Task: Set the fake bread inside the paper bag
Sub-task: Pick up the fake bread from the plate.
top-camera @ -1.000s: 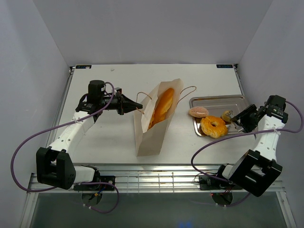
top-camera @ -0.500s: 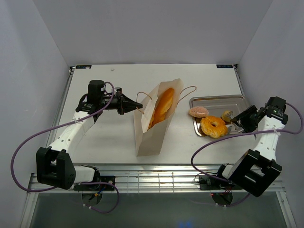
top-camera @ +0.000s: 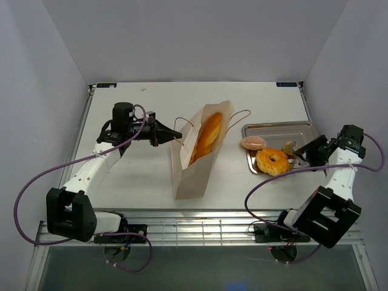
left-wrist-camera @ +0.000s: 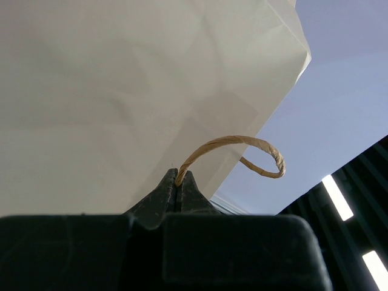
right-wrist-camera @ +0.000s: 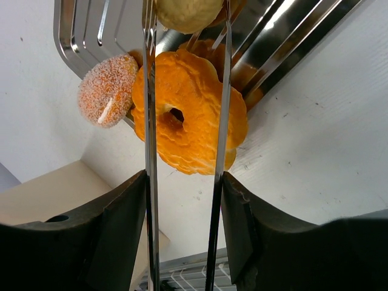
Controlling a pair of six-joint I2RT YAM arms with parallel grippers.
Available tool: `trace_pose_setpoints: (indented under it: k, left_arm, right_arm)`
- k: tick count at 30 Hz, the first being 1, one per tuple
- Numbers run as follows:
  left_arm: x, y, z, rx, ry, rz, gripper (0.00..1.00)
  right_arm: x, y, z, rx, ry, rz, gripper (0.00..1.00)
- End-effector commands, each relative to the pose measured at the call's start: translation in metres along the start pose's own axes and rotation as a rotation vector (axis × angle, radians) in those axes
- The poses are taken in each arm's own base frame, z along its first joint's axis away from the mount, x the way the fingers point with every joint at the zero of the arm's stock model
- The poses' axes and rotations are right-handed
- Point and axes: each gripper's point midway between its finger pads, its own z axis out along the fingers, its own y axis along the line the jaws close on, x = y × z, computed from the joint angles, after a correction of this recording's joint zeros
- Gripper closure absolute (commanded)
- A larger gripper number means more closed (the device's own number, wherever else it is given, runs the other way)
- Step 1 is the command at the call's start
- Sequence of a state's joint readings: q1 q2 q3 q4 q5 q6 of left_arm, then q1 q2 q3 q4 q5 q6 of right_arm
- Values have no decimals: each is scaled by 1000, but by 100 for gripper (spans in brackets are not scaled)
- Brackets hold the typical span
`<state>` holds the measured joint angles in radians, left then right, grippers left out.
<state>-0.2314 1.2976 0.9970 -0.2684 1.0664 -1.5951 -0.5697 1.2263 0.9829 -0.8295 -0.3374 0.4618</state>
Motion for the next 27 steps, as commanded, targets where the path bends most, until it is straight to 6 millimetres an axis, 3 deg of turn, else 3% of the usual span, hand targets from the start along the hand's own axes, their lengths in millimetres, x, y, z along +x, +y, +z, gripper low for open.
trace_pose_setpoints:
  k: [1, 10, 14, 15, 18, 21, 24, 27]
  left_arm:
    - [11, -7, -4, 19, 17, 41, 100]
    - [8, -8, -4, 13, 9, 38, 100]
    - [7, -8, -3, 11, 11, 38, 100]
    - [8, -9, -3, 11, 9, 40, 100]
    - [7, -9, -4, 11, 8, 40, 100]
    - [8, -11, -4, 11, 11, 38, 100]
    - [11, -14, -5, 12, 12, 40, 100]
    - [13, -20, -7, 19, 13, 53, 100]
  right_arm:
    - [-7, 7, 6, -53, -20, 11, 44]
    - [-9, 7, 19, -78, -13, 37, 47]
    - [-15, 10, 15, -80, -33, 28, 64]
    - [-18, 14, 12, -88, -42, 21, 74]
    - [-22, 23, 6, -114, -44, 21, 84]
    - [-29, 42, -8, -160, -37, 33, 87]
    - [-39, 80, -31, -242, -26, 6, 88]
    - [-44, 139, -66, -386, 13, -74, 89]
